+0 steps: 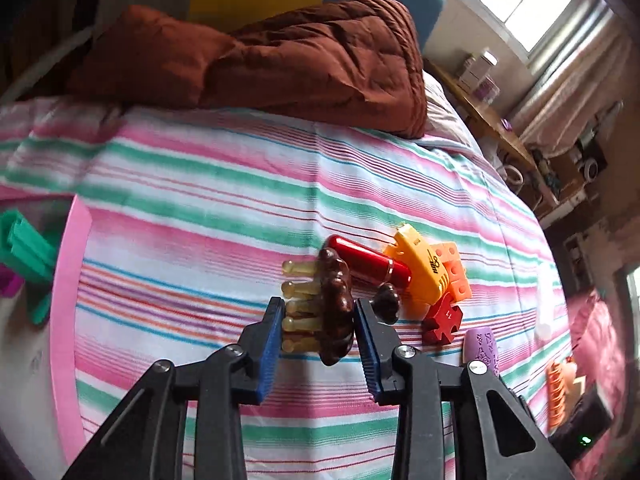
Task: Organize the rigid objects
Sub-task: 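Grasp the brown fluted object with the left tool while the right tool holds the purple soap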
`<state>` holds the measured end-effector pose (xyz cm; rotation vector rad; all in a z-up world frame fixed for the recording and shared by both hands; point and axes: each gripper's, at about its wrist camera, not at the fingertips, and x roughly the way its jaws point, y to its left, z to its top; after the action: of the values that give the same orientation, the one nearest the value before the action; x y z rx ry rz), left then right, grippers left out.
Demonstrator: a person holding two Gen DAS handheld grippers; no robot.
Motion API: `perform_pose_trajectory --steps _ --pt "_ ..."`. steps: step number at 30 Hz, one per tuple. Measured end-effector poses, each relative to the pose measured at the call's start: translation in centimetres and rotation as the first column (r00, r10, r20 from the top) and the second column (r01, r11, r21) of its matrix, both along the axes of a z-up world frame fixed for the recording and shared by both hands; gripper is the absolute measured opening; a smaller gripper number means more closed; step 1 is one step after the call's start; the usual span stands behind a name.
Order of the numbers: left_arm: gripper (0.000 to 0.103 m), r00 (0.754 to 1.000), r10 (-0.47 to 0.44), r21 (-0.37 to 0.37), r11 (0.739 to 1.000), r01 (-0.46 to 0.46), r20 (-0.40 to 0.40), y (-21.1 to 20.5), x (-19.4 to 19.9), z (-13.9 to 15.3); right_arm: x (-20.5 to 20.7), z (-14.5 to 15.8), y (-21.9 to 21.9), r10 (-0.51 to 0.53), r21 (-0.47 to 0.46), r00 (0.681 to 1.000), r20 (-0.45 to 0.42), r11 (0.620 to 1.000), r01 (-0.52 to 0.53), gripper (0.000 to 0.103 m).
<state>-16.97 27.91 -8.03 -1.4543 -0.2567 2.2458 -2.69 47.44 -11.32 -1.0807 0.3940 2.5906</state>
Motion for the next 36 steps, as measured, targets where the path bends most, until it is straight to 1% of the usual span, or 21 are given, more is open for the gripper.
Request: perform_pose_trajectory --steps 1,3,4,7,8,10,12,13,14,16,18,21,23,25,27,28,29,31,35,36 --pt "0.039 0.999 0.028 0.027 0.999 -0.028 0.021 -1.0 0.2 -0.2 0.0 0.0 0.0 0.0 0.001 1.0 0.001 1.0 0.0 0.042" --pt "0.043 0.997 0.056 0.042 0.997 -0.058 0.05 -2.4 0.8 -0.5 0.0 0.0 0.0 0.0 0.004 1.0 0.002 1.0 0.0 0.042" --pt "0.044 0.996 0.065 0.042 0.997 -0.068 0.055 -2.9 1.2 -0.5 0.0 0.0 -0.1 0.0 0.006 1.0 0.003 1.0 0.0 0.042" --pt "0.051 0.996 0.081 0.008 0.997 -0.082 0.043 -3.6 2.9 -0.7 -0.1 0.0 -0.2 -0.001 0.009 1.0 0.004 1.0 0.001 0.042" --pt "0.057 0.996 0.084 0.001 0.997 -0.084 0.033 -3.8 3.5 -0.6 -0.1 0.0 -0.2 -0.001 0.009 1.0 0.004 1.0 0.001 0.042" --pt "0.062 0.996 0.091 -0.01 0.996 -0.091 -0.009 -4.2 4.3 -0.2 -0.1 0.0 -0.2 -0.001 0.009 1.0 0.004 1.0 0.001 0.042" --pt "0.076 0.991 0.115 -0.049 0.992 -0.119 -0.072 -4.5 4.8 0.6 -0.1 0.0 -0.2 -0.001 0.01 1.0 0.005 1.0 0.001 0.042" --pt "0.077 0.989 0.12 -0.064 0.99 -0.126 -0.091 -4.5 4.6 0.8 -0.1 0.0 -0.2 -0.001 0.012 1.0 0.006 1.0 0.001 0.042" --pt "0.077 0.988 0.115 -0.068 0.99 -0.122 -0.098 -4.5 4.4 1.1 -0.1 0.0 -0.2 -0.001 0.014 1.0 0.007 1.0 0.001 0.042" --pt "0.078 0.99 0.07 -0.059 0.995 -0.077 -0.122 -3.7 4.5 1.8 -0.1 0.0 -0.1 -0.002 0.016 1.0 0.007 1.0 0.002 0.042" --pt "0.083 0.987 0.005 -0.074 0.997 -0.017 -0.161 -2.2 4.6 2.7 -0.1 0.0 -0.1 -0.002 0.018 1.0 0.008 1.0 0.002 0.042" --pt "0.085 0.97 -0.091 -0.142 0.988 0.06 -0.224 0.8 4.6 3.5 -0.1 0.0 -0.1 -0.002 0.017 1.0 0.008 1.0 0.002 0.042" --pt "0.085 0.959 -0.15 -0.204 0.974 0.101 -0.24 2.7 4.0 3.4 -0.1 0.0 -0.2 -0.002 0.017 1.0 0.008 1.0 0.002 0.042" --pt "0.085 0.953 -0.178 -0.246 0.962 0.117 -0.243 3.8 3.1 3.1 -0.1 0.1 -0.2 -0.002 0.016 1.0 0.008 1.0 0.002 0.042" --pt "0.085 0.955 -0.177 -0.287 0.952 0.105 -0.236 4.3 1.6 2.5 -0.1 0.1 -0.2 -0.002 0.015 1.0 0.007 1.0 0.002 0.042" --pt "0.085 0.959 -0.178 -0.319 0.942 0.102 -0.219 4.4 0.8 2.1 -0.1 0.0 -0.2 -0.002 0.015 1.0 0.006 1.0 0.002 0.042" --pt "0.083 0.965 -0.158 -0.339 0.937 0.08 -0.207 4.1 0.0 1.7 -0.1 0.0 -0.2 -0.002 0.015 1.0 0.006 1.0 0.002 0.042" --pt "0.084 0.975 -0.103 -0.306 0.951 0.039 -0.196 2.4 -0.9 1.3 -0.1 0.0 -0.2 -0.002 0.014 1.0 0.006 1.0 0.002 0.042" --pt "0.083 0.978 0.004 -0.301 0.951 -0.068 -0.208 -0.7 -2.0 1.7 -0.1 0.0 -0.2 -0.002 0.013 1.0 0.004 1.0 0.002 0.042" --pt "0.082 0.98 0.021 -0.282 0.956 -0.077 -0.199 -1.4 -2.1 1.8 -0.1 0.0 -0.3 -0.002 0.013 1.0 0.004 1.0 0.002 0.042"
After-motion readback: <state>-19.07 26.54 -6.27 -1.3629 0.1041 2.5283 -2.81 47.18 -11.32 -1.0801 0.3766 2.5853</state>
